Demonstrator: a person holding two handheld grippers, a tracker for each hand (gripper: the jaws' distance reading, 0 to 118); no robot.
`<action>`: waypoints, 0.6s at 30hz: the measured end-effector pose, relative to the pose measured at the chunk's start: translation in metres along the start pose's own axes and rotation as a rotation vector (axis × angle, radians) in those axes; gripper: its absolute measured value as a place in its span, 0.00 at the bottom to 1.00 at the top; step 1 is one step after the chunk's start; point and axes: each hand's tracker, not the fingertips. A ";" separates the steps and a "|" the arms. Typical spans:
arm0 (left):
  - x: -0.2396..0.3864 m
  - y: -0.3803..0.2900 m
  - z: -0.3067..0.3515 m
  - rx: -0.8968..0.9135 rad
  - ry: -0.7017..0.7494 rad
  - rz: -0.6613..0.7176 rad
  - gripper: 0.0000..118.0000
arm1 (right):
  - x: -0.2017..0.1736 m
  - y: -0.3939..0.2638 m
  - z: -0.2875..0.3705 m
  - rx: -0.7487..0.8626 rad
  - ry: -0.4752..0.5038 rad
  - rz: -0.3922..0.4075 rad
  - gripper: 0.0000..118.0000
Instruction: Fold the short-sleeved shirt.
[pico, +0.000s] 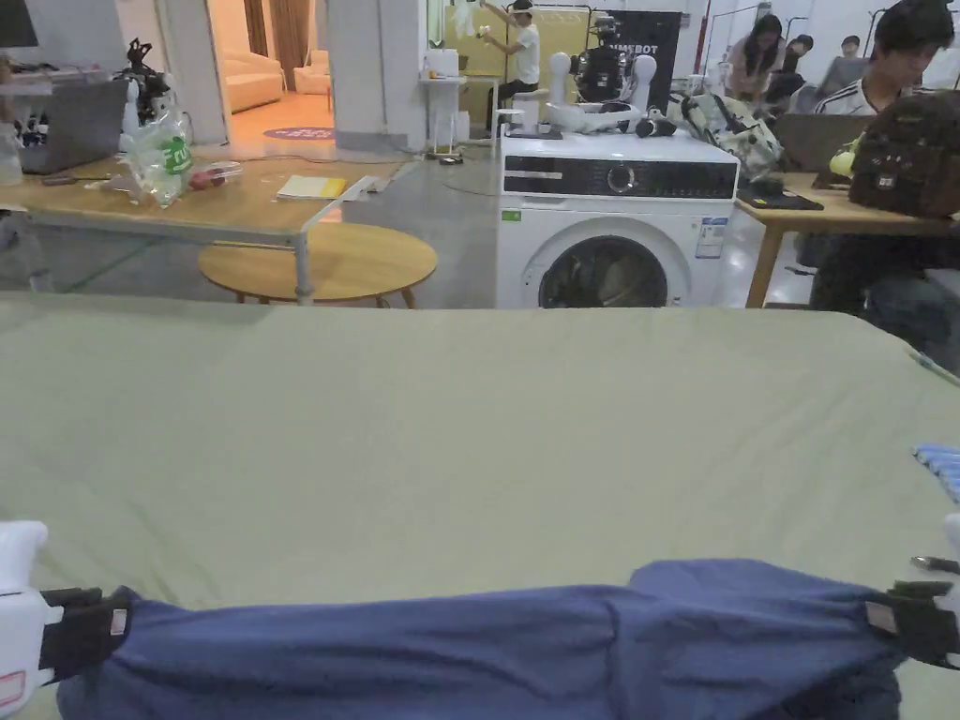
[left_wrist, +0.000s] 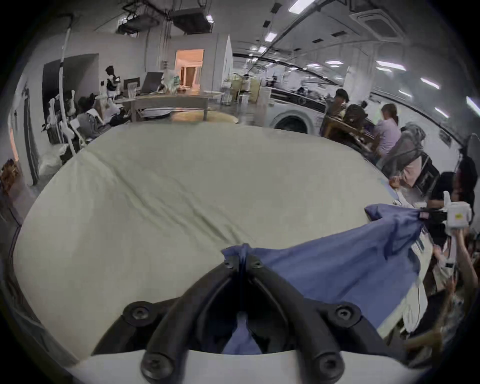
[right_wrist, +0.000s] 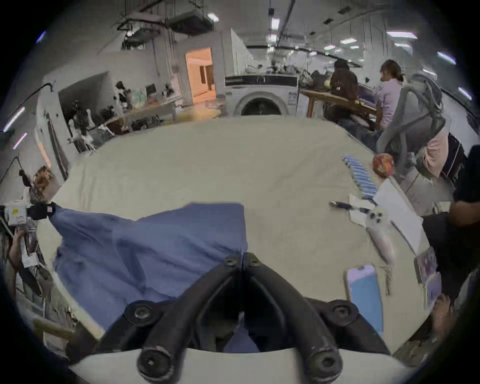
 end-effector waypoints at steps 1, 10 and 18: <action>0.000 -0.011 0.012 -0.001 -0.002 -0.020 0.00 | 0.002 -0.013 0.015 -0.004 0.002 0.004 0.00; 0.001 -0.101 0.038 -0.107 0.001 -0.049 0.00 | -0.014 -0.114 0.067 -0.054 -0.028 0.046 0.00; -0.010 -0.136 0.035 -0.122 -0.042 0.071 0.00 | -0.012 -0.152 0.058 -0.087 -0.022 -0.014 0.00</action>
